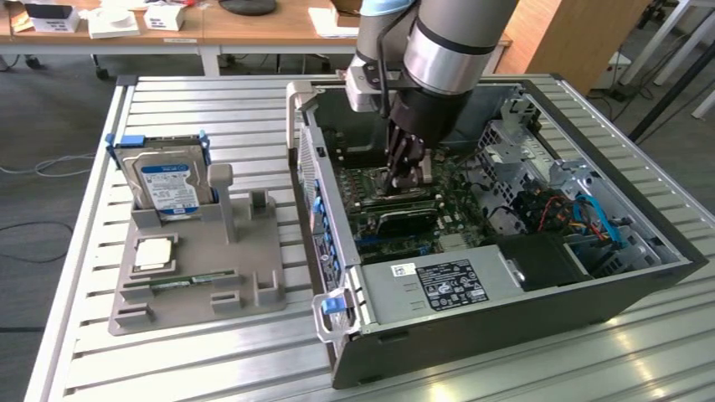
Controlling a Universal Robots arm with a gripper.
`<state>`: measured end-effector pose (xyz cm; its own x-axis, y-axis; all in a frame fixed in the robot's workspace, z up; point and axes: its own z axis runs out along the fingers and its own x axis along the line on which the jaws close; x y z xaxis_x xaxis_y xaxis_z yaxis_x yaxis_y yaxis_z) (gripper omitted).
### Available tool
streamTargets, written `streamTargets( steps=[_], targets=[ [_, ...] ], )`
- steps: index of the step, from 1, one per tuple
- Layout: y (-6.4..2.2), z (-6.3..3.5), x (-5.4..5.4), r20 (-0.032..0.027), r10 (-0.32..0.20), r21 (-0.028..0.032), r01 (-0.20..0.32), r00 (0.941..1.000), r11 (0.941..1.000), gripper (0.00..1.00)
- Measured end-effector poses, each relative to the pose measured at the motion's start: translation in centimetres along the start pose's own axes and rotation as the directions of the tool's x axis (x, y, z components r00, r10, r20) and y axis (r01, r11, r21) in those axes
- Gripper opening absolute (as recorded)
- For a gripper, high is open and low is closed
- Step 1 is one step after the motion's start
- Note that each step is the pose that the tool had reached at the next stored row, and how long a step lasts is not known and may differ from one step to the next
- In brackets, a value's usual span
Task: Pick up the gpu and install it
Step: 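Press down on the gpu until it lock into place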
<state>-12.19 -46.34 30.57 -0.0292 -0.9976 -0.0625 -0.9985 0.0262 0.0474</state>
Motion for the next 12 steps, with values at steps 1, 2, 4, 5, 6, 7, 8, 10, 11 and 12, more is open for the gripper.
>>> streamTargets(
  steps=[1,2,4,5,6,7,8,10,11,12],
  targets=[
    [-0.20,-0.01,0.0,0.0000,0.000,0.0000,0.000,1.0000,1.0000,0.11],
    [-0.39,-0.02,0.0,0.0000,0.000,0.0000,0.000,1.0000,1.0000,0.11],
    [-0.72,-0.03,0.0,0.0000,0.000,0.0000,0.000,1.0000,1.0000,0.11],
    [-0.85,-0.04,0.0,0.0000,0.000,-0.0001,0.000,1.0000,1.0000,0.11],
    [-0.99,-0.05,0.0,0.0000,0.000,0.0000,0.000,1.0000,1.0000,0.11],
    [-1.15,-0.05,0.0,0.0000,0.000,0.0000,0.000,1.0000,1.0000,0.11],
    [-1.31,-0.06,0.0,0.0000,0.000,0.0000,0.000,1.0000,1.0000,0.11],
    [-1.54,-0.08,0.0,-0.0001,0.000,-0.0001,0.000,1.0000,1.0000,0.11],
    [-1.55,-0.08,0.0,-0.0001,0.000,0.0000,0.000,1.0000,1.0000,0.11],
    [-1.55,-0.07,0.0,0.0000,0.000,-0.0001,0.000,1.0000,1.0000,0.11]
  ],
)
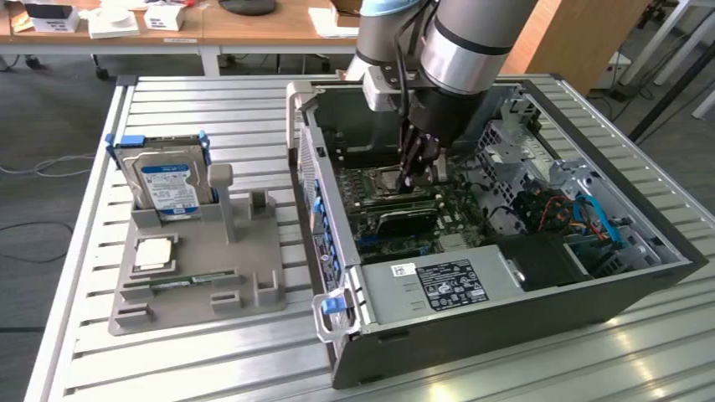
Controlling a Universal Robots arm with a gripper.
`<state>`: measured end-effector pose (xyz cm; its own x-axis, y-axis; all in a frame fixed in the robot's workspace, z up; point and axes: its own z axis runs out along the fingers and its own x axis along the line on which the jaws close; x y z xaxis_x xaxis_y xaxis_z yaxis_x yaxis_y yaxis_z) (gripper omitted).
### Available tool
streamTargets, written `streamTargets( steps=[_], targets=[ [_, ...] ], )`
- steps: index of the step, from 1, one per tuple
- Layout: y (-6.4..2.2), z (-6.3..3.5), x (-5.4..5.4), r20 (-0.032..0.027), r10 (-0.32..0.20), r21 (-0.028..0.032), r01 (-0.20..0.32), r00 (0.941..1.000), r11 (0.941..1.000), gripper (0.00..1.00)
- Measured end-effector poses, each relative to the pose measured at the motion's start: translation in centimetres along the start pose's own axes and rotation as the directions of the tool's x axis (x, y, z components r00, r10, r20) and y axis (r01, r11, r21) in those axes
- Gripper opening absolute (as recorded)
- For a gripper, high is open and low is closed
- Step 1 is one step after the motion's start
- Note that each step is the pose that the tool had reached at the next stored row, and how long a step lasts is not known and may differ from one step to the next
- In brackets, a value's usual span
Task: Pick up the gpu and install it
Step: 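Press down on the gpu until it lock into place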
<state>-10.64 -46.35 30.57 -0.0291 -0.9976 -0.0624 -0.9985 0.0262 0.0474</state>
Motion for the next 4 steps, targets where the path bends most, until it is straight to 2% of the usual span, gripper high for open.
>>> streamTargets(
  steps=[4],
  targets=[
    [-0.01,0.00,-0.01,0.0000,0.000,0.0001,0.000,1.0000,1.0000,0.11]
  ],
)
